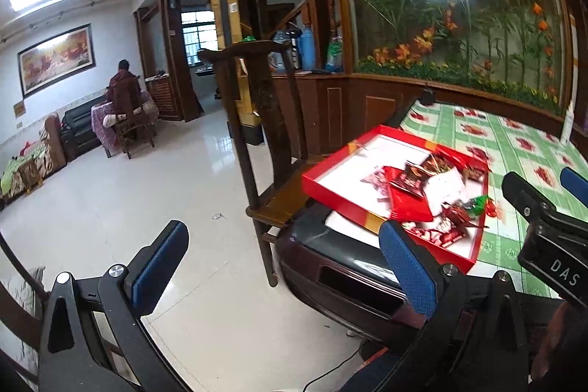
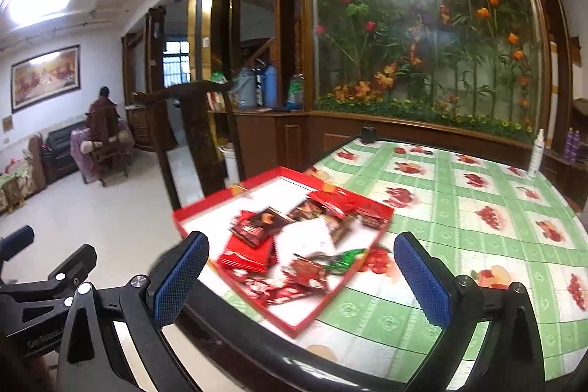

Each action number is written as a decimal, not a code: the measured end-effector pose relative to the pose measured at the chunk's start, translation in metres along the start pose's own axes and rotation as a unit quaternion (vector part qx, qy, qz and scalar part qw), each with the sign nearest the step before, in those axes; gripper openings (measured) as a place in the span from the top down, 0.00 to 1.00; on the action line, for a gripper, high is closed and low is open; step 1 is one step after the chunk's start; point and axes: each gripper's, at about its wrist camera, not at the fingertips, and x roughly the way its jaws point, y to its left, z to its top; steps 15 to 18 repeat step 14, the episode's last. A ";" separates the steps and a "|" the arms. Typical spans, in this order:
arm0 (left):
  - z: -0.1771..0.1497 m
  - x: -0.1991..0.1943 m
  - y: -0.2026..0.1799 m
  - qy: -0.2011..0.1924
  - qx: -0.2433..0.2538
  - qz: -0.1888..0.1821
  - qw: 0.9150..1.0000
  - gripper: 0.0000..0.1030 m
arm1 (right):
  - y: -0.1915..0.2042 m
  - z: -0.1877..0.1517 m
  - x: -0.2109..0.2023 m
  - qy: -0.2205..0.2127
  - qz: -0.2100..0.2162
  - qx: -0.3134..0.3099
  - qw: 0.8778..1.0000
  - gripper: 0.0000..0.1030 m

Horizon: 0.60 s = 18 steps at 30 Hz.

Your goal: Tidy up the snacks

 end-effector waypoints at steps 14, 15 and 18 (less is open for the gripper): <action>0.018 0.015 -0.068 0.011 0.056 -0.017 0.998 0.00 | -0.061 -0.007 0.030 0.013 -0.019 0.052 0.998 0.01; 0.018 0.015 -0.068 0.011 0.056 -0.017 0.998 0.00 | -0.061 -0.007 0.030 0.013 -0.019 0.052 0.998 0.01; 0.018 0.015 -0.068 0.011 0.056 -0.017 0.998 0.00 | -0.061 -0.007 0.030 0.013 -0.019 0.052 0.998 0.01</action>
